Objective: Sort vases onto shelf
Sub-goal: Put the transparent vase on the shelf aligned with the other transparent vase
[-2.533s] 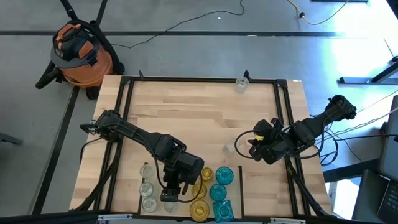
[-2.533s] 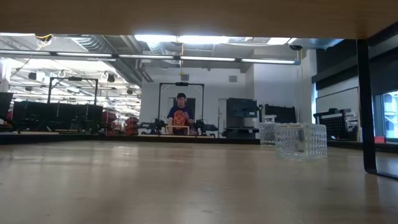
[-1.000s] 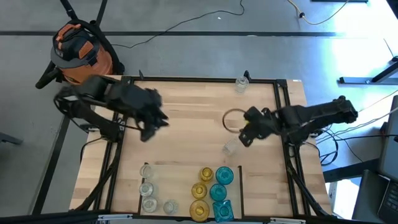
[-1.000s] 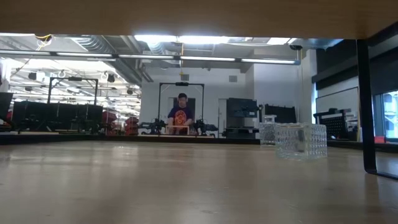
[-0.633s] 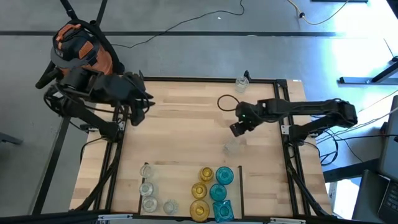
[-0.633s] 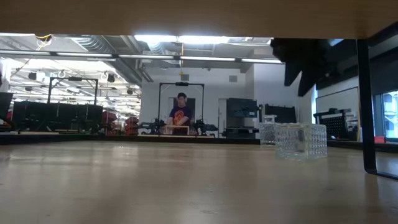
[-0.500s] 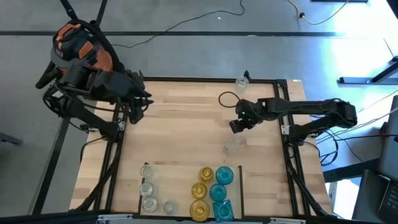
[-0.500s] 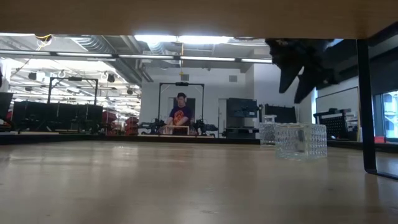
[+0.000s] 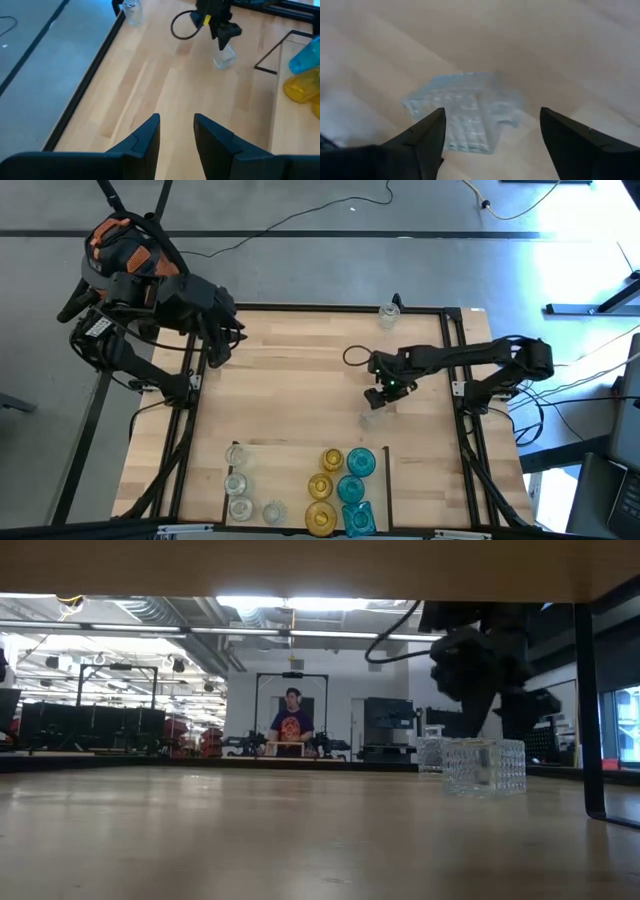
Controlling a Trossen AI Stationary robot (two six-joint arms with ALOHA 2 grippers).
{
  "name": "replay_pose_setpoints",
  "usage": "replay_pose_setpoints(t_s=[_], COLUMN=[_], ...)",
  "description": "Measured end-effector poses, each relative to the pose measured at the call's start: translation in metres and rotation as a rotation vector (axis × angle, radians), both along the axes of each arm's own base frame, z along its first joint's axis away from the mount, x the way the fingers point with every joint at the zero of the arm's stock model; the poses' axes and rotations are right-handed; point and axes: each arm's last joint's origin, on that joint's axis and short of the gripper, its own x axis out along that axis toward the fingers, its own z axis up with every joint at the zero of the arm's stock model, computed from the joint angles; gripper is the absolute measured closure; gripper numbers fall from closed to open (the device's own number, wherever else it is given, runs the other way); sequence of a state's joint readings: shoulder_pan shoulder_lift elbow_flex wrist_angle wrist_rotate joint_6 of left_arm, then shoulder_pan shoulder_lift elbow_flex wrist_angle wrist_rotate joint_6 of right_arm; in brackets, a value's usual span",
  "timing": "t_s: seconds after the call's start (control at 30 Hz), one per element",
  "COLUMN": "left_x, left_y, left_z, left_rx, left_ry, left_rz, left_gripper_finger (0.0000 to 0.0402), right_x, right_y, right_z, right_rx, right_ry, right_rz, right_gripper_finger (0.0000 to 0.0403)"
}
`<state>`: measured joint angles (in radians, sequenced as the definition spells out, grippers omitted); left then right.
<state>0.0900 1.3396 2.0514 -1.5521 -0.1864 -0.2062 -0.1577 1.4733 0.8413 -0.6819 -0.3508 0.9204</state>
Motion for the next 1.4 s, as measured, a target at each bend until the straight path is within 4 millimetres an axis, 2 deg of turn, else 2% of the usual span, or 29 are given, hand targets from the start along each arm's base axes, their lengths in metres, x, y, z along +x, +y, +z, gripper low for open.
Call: replay_pose_setpoints(t_s=[0.2,0.33,0.87,1.0,1.4], left_x=[0.000,0.000,0.000,0.000,0.000], left_y=[0.000,0.000,-0.001,-0.001,-0.001], left_z=[0.000,0.000,-0.001,-0.001,-0.001], left_rx=[-0.016,-0.022,-0.070,-0.071,-0.072], left_ry=[0.003,0.001,-0.010,-0.010,-0.011], left_rz=[-0.017,-0.012,0.004,0.005,0.006], left_gripper_finger=[0.0289,0.0289,0.0289,0.0289,0.0289], right_x=[0.014,0.016,0.020,0.020,0.019], right_y=[0.000,0.001,0.003,0.004,0.002], right_z=[-0.011,-0.015,-0.013,-0.013,-0.014], right_rx=[0.066,0.115,0.176,0.191,0.132], right_ry=[-0.072,-0.069,-0.142,-0.147,-0.126], right_rz=[0.064,0.078,0.134,0.144,0.124], right_gripper_finger=[0.0134,0.0138,0.0146,0.0187,0.0372])
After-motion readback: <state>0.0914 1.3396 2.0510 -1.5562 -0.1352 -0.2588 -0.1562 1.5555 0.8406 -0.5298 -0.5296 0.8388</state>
